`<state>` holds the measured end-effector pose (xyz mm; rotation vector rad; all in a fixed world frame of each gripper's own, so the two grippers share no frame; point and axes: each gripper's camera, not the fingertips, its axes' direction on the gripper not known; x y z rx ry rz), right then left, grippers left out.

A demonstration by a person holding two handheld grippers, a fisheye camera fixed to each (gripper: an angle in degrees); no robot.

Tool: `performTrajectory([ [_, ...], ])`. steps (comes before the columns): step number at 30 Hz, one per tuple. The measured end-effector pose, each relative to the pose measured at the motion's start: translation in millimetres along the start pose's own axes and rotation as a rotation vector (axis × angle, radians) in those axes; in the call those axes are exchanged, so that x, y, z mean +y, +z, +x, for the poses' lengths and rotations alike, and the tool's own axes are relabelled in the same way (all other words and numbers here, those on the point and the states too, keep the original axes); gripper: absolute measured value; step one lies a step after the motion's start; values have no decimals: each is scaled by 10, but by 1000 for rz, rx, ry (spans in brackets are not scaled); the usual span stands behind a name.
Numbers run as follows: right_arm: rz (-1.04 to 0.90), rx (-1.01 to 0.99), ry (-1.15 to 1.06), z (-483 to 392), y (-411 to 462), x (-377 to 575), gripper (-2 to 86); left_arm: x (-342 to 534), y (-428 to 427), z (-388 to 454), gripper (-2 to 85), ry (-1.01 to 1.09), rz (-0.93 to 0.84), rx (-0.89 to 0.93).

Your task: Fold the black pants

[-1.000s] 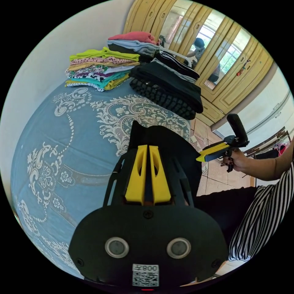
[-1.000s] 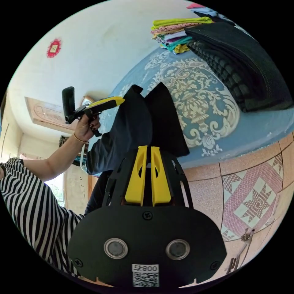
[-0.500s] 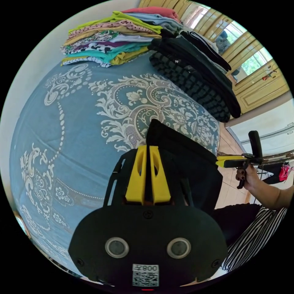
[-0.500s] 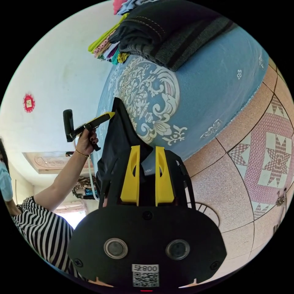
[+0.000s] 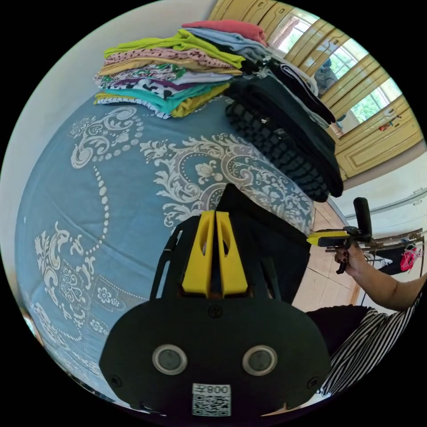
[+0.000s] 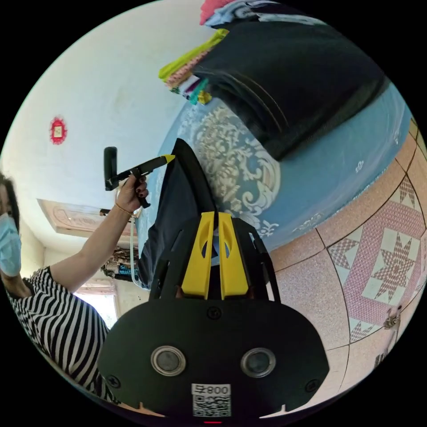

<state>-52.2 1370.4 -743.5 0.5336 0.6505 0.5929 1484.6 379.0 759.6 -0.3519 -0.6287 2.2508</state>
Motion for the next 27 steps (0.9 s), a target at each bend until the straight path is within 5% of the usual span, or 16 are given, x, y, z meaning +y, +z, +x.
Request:
performTrajectory([
  [6, 74, -17, 67, 172, -170, 209, 61, 291, -353, -31, 42, 7, 168, 124],
  [14, -49, -101, 77, 76, 184, 272, 94, 474, -203, 219, 55, 124, -78, 4],
  [27, -51, -99, 33, -317, 217, 232, 9, 989, -1118, 320, 5, 115, 60, 54],
])
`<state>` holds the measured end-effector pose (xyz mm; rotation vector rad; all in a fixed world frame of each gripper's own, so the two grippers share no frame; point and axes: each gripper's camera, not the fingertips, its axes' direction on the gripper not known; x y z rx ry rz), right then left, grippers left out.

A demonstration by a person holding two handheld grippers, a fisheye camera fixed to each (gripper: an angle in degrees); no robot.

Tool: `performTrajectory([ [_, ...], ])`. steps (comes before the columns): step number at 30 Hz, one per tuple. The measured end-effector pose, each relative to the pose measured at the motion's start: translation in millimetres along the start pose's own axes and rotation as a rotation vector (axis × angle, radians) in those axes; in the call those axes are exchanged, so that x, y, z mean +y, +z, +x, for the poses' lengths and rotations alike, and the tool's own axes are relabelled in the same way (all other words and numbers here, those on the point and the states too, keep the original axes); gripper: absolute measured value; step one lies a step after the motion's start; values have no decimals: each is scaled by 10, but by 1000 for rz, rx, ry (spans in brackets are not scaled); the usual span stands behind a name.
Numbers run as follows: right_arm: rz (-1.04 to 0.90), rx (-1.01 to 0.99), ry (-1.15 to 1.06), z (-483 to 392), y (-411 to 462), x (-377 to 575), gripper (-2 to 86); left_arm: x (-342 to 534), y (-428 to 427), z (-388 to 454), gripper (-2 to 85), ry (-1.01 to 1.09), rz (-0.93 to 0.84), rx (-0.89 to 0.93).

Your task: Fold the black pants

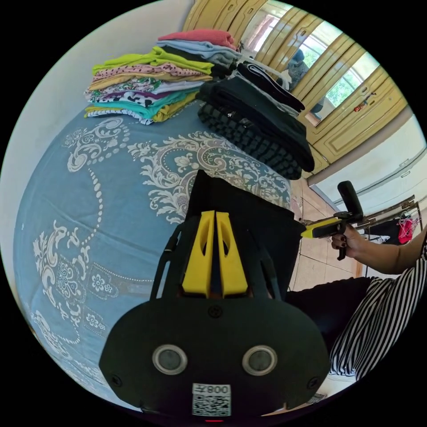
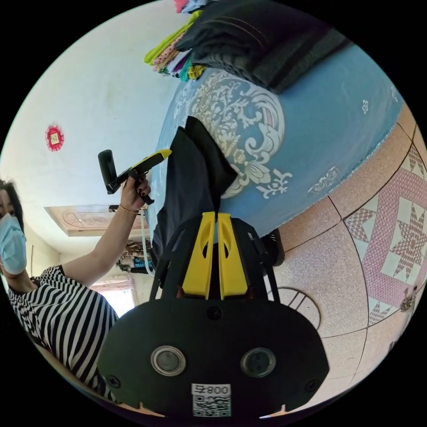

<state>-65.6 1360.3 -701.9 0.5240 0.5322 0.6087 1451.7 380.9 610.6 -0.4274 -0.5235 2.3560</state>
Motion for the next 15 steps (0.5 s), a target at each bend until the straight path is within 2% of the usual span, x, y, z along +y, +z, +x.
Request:
performTrajectory([
  [6, 52, 44, -126, -405, -86, -139, 5, 149, -468, 8, 4, -23, 72, -11],
  [11, 15, 105, -87, -328, 159, -264, 4, 308, -489, -18, 7, -47, -18, -26],
  [15, 28, 48, -37, -290, 330, -286, 5, 573, -602, -29, 12, -93, -41, -49],
])
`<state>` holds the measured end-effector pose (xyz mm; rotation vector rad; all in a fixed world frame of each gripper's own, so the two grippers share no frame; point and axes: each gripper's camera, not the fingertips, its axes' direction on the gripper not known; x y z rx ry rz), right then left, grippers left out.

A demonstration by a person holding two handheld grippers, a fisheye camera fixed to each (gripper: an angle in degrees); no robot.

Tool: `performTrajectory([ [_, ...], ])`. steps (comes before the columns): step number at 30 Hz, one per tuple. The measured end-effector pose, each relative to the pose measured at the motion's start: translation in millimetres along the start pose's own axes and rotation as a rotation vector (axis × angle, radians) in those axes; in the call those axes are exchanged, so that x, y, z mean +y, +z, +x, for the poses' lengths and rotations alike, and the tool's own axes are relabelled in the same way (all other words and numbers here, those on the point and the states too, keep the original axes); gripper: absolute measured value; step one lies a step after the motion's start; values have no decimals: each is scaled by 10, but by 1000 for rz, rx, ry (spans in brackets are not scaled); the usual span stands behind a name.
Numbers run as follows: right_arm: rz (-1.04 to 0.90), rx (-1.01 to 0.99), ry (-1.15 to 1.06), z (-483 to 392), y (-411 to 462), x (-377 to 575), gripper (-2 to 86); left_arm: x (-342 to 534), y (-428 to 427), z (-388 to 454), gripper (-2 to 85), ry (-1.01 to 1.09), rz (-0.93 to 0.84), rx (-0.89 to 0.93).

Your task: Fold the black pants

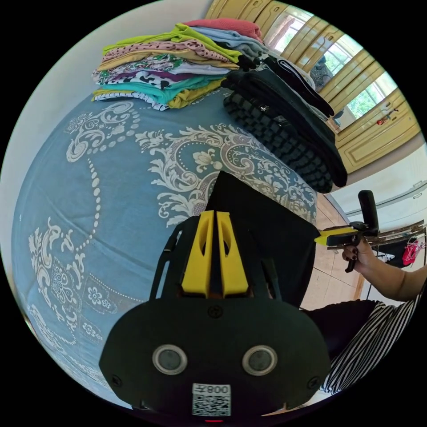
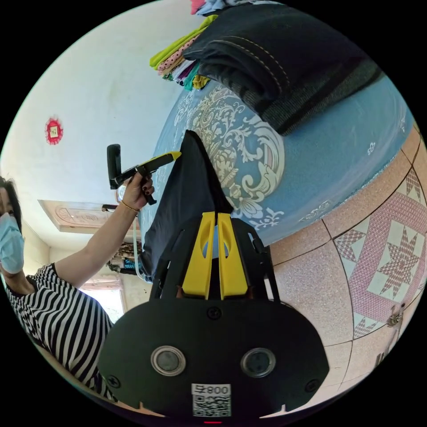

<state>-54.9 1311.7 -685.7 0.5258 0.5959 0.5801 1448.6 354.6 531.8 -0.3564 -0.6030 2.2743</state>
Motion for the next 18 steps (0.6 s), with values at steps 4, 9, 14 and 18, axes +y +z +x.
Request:
performTrajectory([
  [4, -15, 17, -17, -167, 131, -50, 6, 311, -307, -4, 17, -23, 55, -17],
  [9, 20, -7, 9, -290, 203, 13, 10, 1231, -1103, -17, 18, -209, 278, -29],
  [14, 45, 43, 22, -471, 175, 151, 13, 2532, -1677, -38, 17, -398, 282, -28],
  [18, -55, 77, -133, -1032, 465, 159, 14, 3808, -2229, -177, 21, -674, 238, -132],
])
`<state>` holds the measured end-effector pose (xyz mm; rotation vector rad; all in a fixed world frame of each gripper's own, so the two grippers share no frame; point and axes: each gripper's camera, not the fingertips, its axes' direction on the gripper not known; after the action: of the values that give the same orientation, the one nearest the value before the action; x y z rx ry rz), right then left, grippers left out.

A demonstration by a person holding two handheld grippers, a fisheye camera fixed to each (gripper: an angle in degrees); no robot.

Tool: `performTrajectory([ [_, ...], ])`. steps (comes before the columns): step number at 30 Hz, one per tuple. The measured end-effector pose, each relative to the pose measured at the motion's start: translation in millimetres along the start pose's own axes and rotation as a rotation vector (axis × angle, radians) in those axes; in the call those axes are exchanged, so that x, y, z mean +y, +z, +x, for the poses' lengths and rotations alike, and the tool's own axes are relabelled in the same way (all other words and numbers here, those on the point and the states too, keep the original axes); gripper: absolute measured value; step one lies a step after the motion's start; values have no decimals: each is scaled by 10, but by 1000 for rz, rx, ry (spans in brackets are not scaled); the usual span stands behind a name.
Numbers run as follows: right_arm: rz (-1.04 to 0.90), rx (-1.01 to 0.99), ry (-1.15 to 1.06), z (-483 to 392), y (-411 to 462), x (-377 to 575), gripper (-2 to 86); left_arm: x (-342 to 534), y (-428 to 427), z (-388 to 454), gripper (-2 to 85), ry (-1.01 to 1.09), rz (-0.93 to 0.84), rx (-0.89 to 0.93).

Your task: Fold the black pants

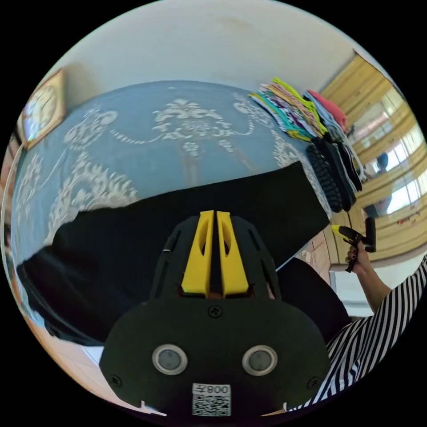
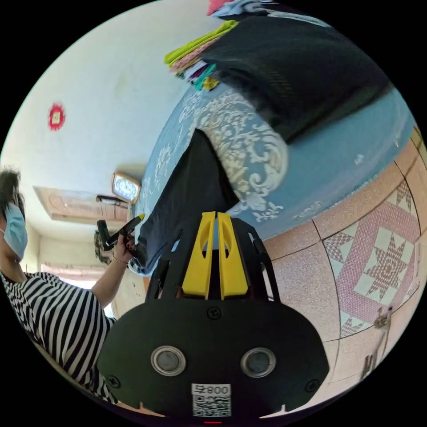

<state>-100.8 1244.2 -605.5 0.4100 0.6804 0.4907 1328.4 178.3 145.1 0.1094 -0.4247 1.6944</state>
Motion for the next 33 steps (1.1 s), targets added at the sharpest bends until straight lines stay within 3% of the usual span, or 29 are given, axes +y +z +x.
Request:
performTrajectory([
  [5, -204, -112, -315, -1064, 909, -359, 28, 557, -773, -965, 38, -238, 56, -83],
  [13, -530, -281, -790, -3244, 2937, -762, 58, 765, -1541, -1883, 49, -280, 41, -214],
  [17, -688, -232, -941, -3905, 3776, -484, 58, 1384, -1829, -2243, 23, -387, 8, -256],
  [19, -847, -112, -1000, -4089, 4313, -136, 48, 1761, -1903, -2382, 13, -450, -54, -296],
  [21, -948, -58, -1026, -4112, 4572, 136, 33, 2237, -2158, -2487, 8, -494, 43, -228],
  [24, -859, -131, -1047, -4159, 4563, 300, 12, 2596, -2430, -2601, 8, -532, 71, -194],
  [28, -918, -121, -1029, -4363, 4700, 315, 5, 2650, -2733, -2682, 14, -506, 88, -220],
  [30, -942, -119, -1037, -4455, 4763, 334, 5, 2502, -2959, -2668, 30, -391, 188, -189],
  [33, -929, -117, -1063, -4568, 4834, 399, 4, 2189, -3034, -2755, 67, -254, 179, -87],
])
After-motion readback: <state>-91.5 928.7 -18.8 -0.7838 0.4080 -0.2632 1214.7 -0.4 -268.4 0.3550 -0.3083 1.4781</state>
